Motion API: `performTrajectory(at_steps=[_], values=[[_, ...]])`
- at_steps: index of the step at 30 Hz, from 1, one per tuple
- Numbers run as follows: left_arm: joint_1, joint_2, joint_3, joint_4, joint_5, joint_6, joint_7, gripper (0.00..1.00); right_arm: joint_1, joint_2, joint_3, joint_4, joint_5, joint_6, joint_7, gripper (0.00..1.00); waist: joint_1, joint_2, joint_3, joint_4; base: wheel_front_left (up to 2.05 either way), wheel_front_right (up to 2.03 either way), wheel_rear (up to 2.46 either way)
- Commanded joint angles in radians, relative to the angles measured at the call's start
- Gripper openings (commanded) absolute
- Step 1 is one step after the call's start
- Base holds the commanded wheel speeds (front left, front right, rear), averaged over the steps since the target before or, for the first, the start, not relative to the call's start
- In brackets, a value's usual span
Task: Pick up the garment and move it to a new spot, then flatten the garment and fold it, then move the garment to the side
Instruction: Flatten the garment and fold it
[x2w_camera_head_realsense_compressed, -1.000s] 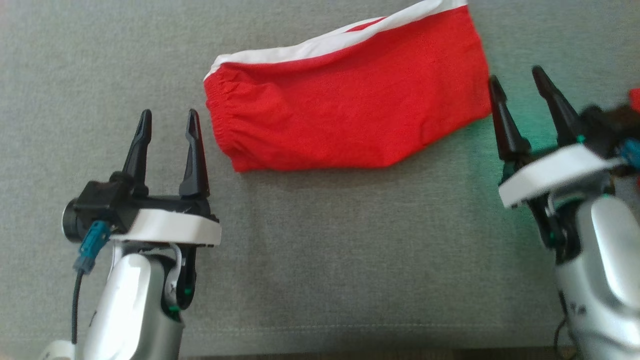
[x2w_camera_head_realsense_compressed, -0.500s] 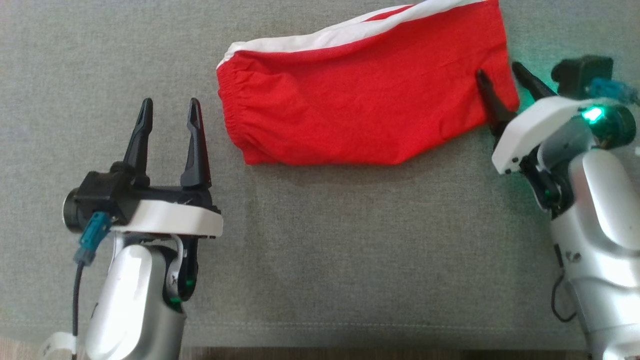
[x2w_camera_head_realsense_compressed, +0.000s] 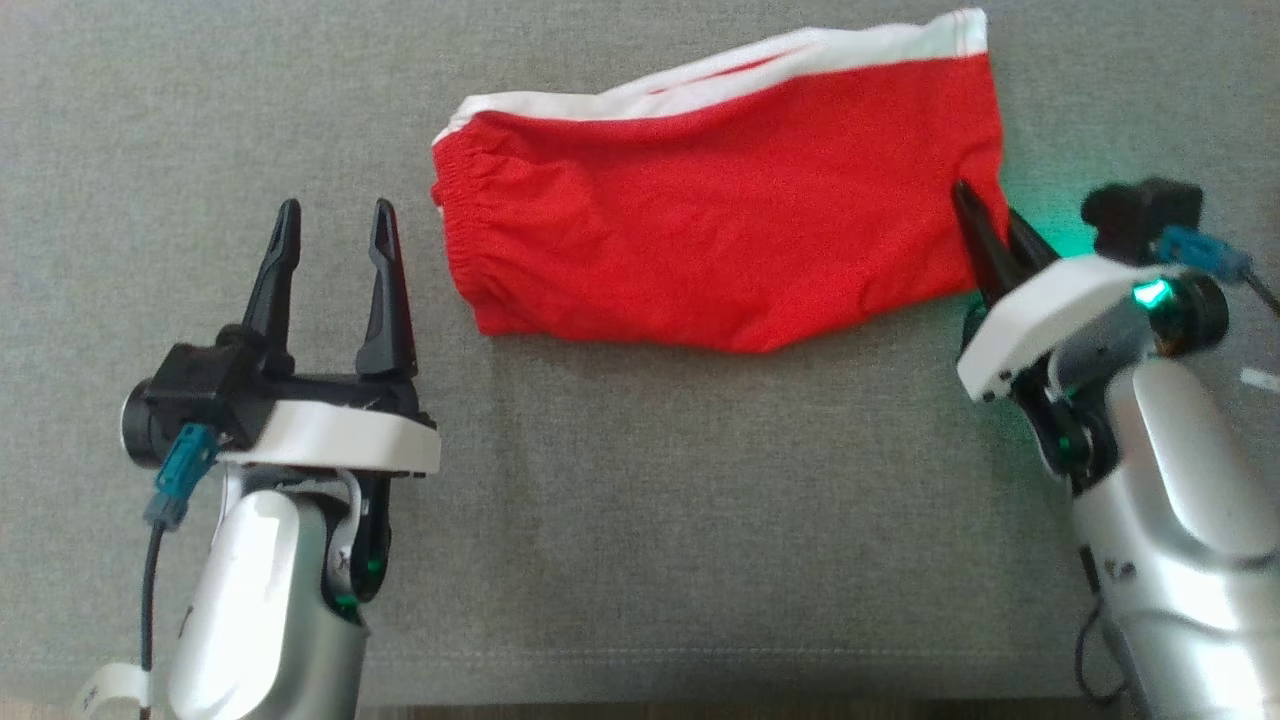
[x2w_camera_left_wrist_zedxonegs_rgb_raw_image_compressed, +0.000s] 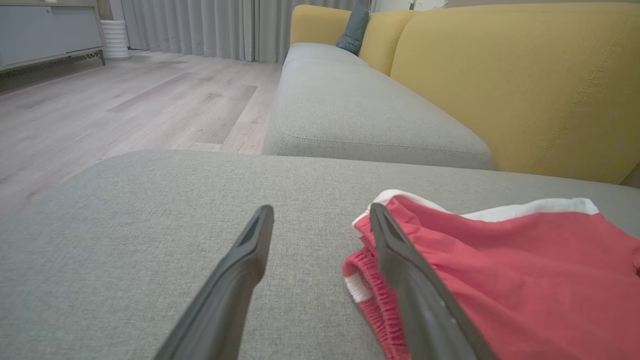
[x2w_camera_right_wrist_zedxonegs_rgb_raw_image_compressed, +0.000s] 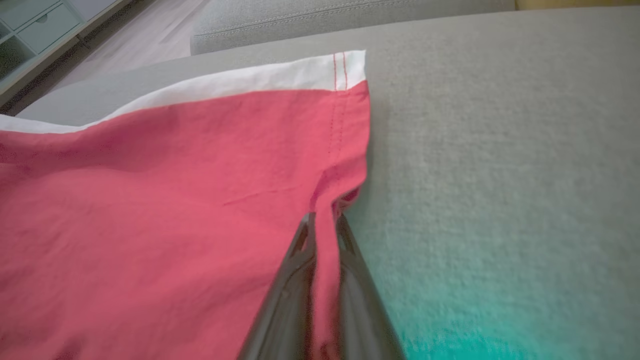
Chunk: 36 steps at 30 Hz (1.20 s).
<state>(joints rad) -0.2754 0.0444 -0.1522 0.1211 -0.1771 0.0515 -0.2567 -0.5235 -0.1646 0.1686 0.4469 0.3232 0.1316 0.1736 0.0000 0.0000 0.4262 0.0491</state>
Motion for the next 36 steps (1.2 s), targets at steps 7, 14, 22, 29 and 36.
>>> performTrajectory(at_steps=[7,14,22,29,36], values=[[0.009,0.009,0.032,-0.024,0.014,-0.004,-0.005,1.0,0.128,0.023,-0.048,-0.092,-0.005,-0.001,-0.03,0.0,0.0,0.0,-0.036,-0.019,0.0,0.0,0.0],[0.025,0.008,0.024,-0.02,0.017,-0.01,-0.005,1.0,0.19,0.03,-0.092,-0.125,-0.007,-0.001,-0.044,0.0,0.0,0.0,-0.063,-0.023,0.0,0.0,0.0],[0.037,0.007,0.01,-0.014,0.013,-0.01,-0.005,1.0,0.187,0.028,-0.093,-0.158,-0.015,-0.001,-0.051,0.0,0.0,0.0,-0.097,-0.018,0.0,0.0,0.0],[0.045,0.006,-0.006,-0.007,0.004,-0.011,-0.005,1.0,0.107,0.063,0.078,-0.261,-0.011,-0.001,0.002,0.0,0.0,0.0,-0.131,-0.007,0.0,0.0,0.0],[0.047,0.006,-0.022,-0.003,0.0,-0.012,-0.005,1.0,0.04,0.101,0.275,-0.254,0.04,-0.001,0.014,0.0,0.0,0.0,-0.148,0.018,0.0,0.0,0.0]])
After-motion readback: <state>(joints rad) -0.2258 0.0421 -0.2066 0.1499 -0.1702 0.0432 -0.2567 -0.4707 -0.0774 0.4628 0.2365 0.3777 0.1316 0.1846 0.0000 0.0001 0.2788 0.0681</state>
